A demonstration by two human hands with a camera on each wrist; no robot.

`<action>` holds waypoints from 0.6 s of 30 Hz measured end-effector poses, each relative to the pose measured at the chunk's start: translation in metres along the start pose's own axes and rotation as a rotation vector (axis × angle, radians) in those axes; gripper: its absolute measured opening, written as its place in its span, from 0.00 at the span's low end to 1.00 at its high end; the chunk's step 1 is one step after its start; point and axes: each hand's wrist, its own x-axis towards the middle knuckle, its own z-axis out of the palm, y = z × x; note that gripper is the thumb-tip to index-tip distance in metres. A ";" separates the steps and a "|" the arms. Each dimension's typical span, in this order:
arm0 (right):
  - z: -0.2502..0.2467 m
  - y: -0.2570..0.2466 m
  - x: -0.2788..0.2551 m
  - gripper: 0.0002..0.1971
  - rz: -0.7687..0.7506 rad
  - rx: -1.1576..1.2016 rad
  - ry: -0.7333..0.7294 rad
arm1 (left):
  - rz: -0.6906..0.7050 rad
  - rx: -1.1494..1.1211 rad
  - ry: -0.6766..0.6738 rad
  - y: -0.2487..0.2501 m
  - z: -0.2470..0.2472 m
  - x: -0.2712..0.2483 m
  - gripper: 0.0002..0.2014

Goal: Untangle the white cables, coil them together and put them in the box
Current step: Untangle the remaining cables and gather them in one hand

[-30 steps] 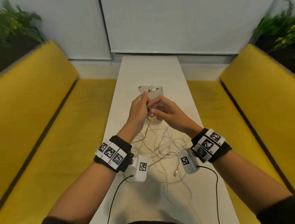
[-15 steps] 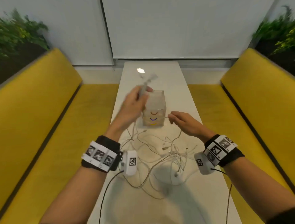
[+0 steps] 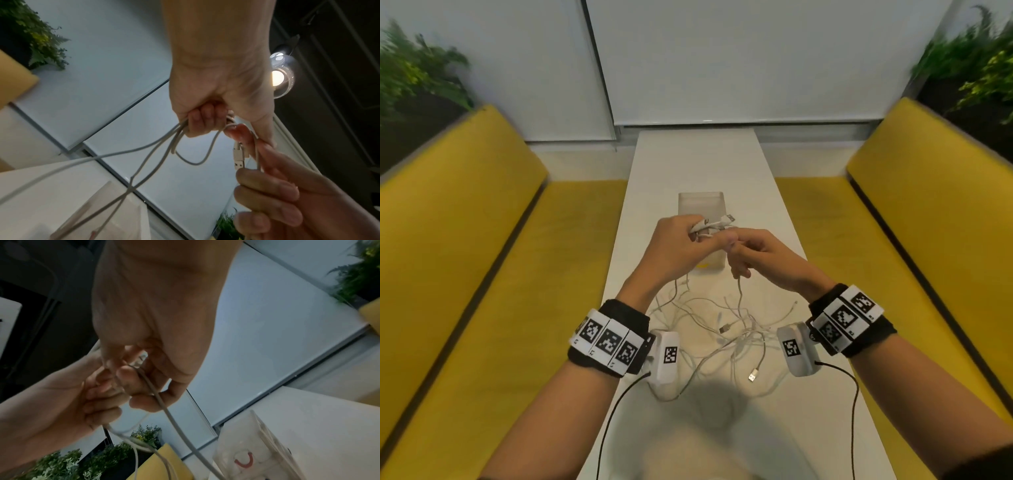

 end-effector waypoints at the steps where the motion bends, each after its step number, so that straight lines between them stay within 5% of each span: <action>1: -0.001 0.003 0.000 0.11 0.011 0.029 0.011 | 0.022 0.012 0.019 0.001 -0.001 0.001 0.26; 5: 0.000 0.004 -0.002 0.07 0.040 0.085 -0.033 | 0.045 0.011 0.055 -0.005 -0.002 0.002 0.26; 8: 0.003 0.008 -0.003 0.25 0.074 0.130 -0.084 | 0.044 -0.032 0.108 -0.008 -0.002 0.001 0.28; 11: 0.000 0.015 -0.004 0.24 0.104 0.146 -0.033 | 0.035 -0.058 0.193 -0.006 -0.007 -0.001 0.24; 14: -0.017 0.031 -0.012 0.08 0.161 0.090 0.033 | -0.022 -0.241 0.363 -0.013 -0.033 0.001 0.20; 18: -0.039 0.071 -0.036 0.16 0.303 -0.073 0.094 | -0.073 -0.273 0.652 -0.019 -0.083 0.005 0.19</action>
